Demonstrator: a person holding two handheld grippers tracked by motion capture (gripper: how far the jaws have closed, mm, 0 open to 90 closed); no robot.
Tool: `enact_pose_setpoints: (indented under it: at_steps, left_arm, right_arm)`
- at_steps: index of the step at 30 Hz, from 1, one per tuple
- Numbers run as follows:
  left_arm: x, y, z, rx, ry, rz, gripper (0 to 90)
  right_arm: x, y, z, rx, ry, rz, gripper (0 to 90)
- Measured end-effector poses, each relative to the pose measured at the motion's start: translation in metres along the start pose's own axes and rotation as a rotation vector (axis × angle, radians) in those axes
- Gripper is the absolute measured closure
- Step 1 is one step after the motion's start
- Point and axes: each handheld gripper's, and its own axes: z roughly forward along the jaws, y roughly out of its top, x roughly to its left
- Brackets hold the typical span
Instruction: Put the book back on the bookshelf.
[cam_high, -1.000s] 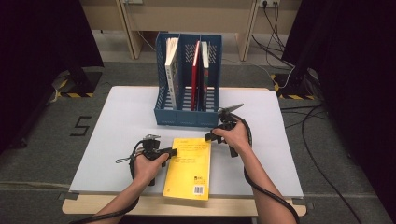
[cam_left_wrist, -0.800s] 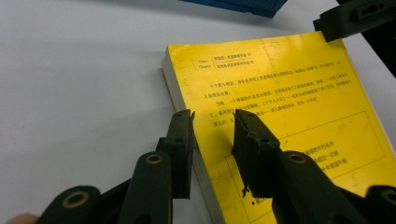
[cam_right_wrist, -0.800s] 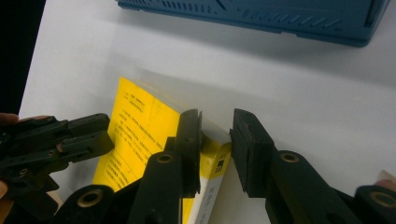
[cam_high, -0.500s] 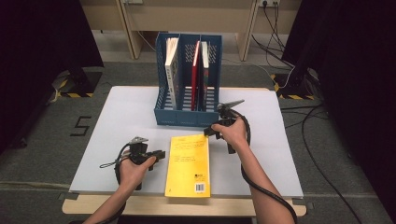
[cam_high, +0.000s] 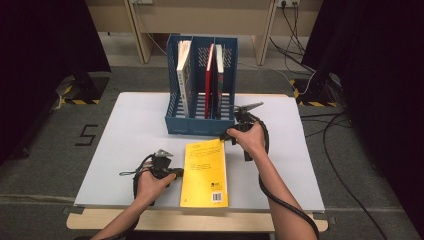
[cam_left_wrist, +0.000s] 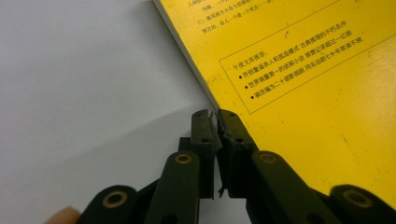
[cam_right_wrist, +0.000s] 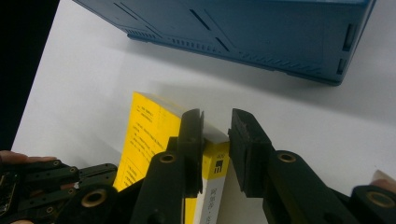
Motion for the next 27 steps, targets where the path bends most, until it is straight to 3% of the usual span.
enact_pose_setpoints:
  at_steps: [7,9,15,18,27]
  left_arm:
    - [-0.0021,0.0048,0.0033,0.015,0.028,0.001,88.7]
    - [-0.0017,0.0049,0.0034,0.013,0.025,-0.005,88.8]
    - [-0.0015,0.0048,0.0038,0.008,0.024,-0.009,88.8]
    - [-0.0016,0.0047,0.0039,0.006,0.026,-0.012,88.9]
    - [-0.0018,0.0049,0.0044,0.001,0.030,-0.014,89.0]
  right_arm:
    - [0.0051,-0.0021,-0.0047,-0.011,0.060,-0.027,70.5]
    - [0.0065,-0.0027,-0.0034,-0.009,0.055,-0.037,69.2]
    - [0.0058,-0.0042,-0.0017,-0.004,0.054,-0.012,67.3]
    - [0.0045,-0.0040,-0.0014,-0.005,0.082,0.013,64.9]
    - [0.0049,-0.0062,-0.0001,0.001,0.077,0.035,64.5]
